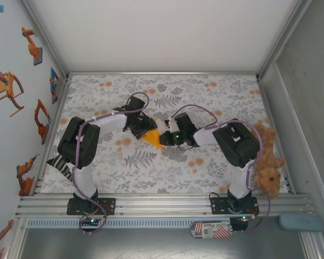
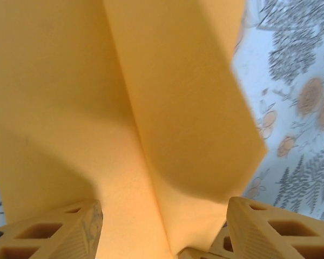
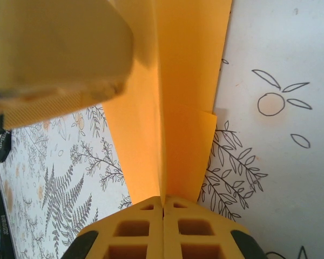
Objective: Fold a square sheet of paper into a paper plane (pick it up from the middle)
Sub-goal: Fourth fold the wing at the center of the table.
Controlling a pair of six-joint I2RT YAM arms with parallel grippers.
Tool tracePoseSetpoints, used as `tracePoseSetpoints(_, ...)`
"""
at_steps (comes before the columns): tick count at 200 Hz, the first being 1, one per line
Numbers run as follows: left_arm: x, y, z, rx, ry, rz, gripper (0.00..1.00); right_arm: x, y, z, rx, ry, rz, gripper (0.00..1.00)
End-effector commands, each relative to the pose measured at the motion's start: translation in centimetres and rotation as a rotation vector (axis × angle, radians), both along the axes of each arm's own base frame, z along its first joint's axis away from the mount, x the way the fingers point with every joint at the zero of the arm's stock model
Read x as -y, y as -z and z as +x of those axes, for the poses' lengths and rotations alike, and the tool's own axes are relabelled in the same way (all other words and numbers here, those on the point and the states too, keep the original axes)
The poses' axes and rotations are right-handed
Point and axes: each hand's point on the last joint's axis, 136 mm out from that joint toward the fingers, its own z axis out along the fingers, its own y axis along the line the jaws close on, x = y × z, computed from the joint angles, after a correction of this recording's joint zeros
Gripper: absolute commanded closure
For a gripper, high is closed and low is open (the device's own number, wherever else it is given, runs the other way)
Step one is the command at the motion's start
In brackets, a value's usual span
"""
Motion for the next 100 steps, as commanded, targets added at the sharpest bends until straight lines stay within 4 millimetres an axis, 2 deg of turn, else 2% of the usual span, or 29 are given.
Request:
tracePoseSetpoints(1, 0.0, -5.2, 1.8, 0.145, 0.026, -0.068, 0.37, 1.3, 3.1, -1.1, -0.091, 0.017, -0.086, 0.99)
tracePoseSetpoints(16, -0.6, -6.8, 2.2, 0.216, 0.014, -0.109, 0.38, 1.4, 3.2, -1.1, -0.096, 0.019, -0.090, 0.98)
tracePoseSetpoints(35, -0.9, -7.3, 1.8, 0.271, 0.015, -0.164, 0.44, 1.5, 3.3, -1.0, -0.100, 0.023, -0.095, 0.99)
tracePoseSetpoints(64, 0.3, -6.2, 0.4, 0.290, 0.068, -0.285, 0.60, 1.5, 3.6, -1.1, -0.109, 0.027, -0.100, 0.99)
tracePoseSetpoints(100, 1.7, -4.4, 0.3, 0.292, 0.075, -0.404, 0.72, 1.7, 3.8, -1.0, -0.115, 0.033, -0.111, 0.99)
